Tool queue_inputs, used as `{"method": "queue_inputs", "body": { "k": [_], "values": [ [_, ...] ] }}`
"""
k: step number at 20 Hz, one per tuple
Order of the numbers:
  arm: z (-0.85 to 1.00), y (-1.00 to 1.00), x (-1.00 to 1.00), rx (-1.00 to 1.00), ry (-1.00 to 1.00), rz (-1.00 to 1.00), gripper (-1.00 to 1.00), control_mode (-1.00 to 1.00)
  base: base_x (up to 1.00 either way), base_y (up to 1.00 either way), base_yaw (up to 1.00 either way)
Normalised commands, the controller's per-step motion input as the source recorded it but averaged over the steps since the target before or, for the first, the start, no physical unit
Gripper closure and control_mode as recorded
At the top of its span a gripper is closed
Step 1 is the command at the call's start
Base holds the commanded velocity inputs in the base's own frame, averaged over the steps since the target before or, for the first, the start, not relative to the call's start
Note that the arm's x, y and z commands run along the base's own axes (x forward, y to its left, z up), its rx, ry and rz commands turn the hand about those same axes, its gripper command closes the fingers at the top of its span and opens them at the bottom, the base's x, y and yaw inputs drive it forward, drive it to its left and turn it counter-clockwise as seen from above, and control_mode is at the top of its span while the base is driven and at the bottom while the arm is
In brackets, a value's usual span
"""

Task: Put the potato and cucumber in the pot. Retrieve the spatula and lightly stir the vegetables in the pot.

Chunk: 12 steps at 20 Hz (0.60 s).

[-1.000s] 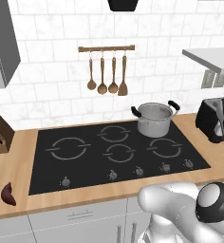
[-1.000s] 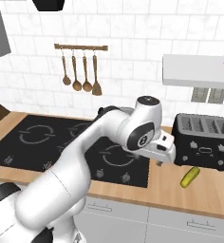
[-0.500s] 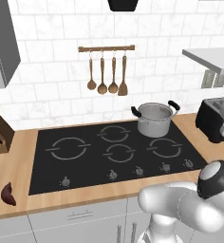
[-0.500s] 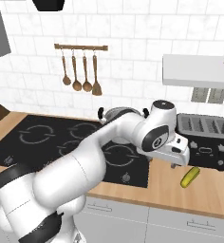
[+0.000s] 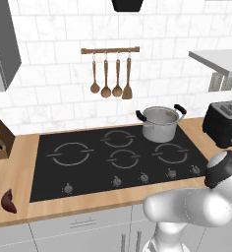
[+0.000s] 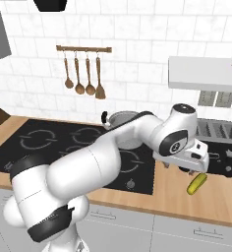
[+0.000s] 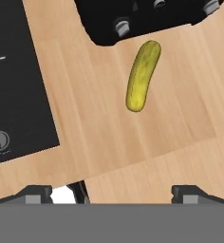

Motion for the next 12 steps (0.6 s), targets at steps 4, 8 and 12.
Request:
{"method": "queue_inputs", "body": {
  "k": [4,8,12],
  "values": [
    [-0.20,-0.11,0.00,0.00,-0.03,0.00,-1.00,-1.00,0.00,0.00,0.00],
    [-0.29,-0.12,0.00,0.00,0.00,0.00,-1.00,-1.00,0.00,0.00,0.00],
    [-0.18,-0.11,0.00,0.00,0.00,0.00,-1.00,-1.00,0.00,0.00,0.00]
  ]
}}
